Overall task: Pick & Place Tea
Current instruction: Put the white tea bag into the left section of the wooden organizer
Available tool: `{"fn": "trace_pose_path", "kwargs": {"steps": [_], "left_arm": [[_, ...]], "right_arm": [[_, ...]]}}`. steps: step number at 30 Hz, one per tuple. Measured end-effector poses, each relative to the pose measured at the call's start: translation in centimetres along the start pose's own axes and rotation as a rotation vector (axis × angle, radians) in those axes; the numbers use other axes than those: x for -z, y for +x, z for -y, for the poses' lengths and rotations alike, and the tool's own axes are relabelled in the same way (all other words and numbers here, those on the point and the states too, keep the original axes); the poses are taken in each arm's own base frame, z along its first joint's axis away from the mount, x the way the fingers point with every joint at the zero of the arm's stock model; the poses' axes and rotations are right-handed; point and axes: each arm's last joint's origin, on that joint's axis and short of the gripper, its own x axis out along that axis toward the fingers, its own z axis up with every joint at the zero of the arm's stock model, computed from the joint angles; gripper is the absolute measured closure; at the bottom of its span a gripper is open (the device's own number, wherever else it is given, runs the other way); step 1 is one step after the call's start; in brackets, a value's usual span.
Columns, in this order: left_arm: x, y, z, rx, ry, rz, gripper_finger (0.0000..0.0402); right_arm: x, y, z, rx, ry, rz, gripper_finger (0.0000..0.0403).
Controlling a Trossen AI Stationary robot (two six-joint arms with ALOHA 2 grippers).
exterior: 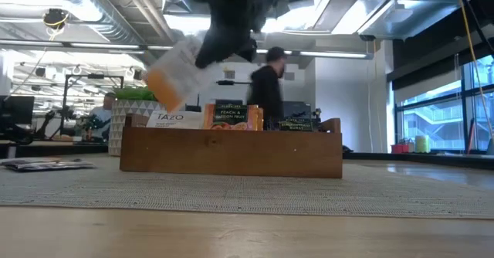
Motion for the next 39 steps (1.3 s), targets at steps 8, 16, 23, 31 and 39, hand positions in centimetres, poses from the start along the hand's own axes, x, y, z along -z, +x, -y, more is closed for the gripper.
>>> {"fn": "trace_pose_path", "kwargs": {"steps": [8, 16, 23, 31, 39], "left_arm": [[0.0, 0.0, 0.0, -0.002, 0.001, 0.0, 0.027], [0.0, 0.0, 0.0, -0.002, 0.002, 0.0, 0.0274], [0.0, 0.0, 0.0, -0.001, 0.002, 0.0, 0.0274], [0.0, 0.0, 0.0, -0.001, 0.003, 0.0, 0.0274], [0.1, 0.0, 0.0, 0.0, 0.018, 0.0, 0.0274]], "right_arm": [[0.7, 1.7, 0.3, 0.018, -0.025, -0.053, 0.0398], [1.1, 1.7, 0.5, 0.028, -0.02, -0.098, 0.0397], [1.2, 1.6, 0.5, 0.03, -0.037, -0.113, 0.0383], [1.1, 1.6, 0.7, 0.115, -0.051, -0.097, 0.0355], [0.9, 1.3, 1.2, 0.305, -0.087, -0.063, 0.0325]]}}
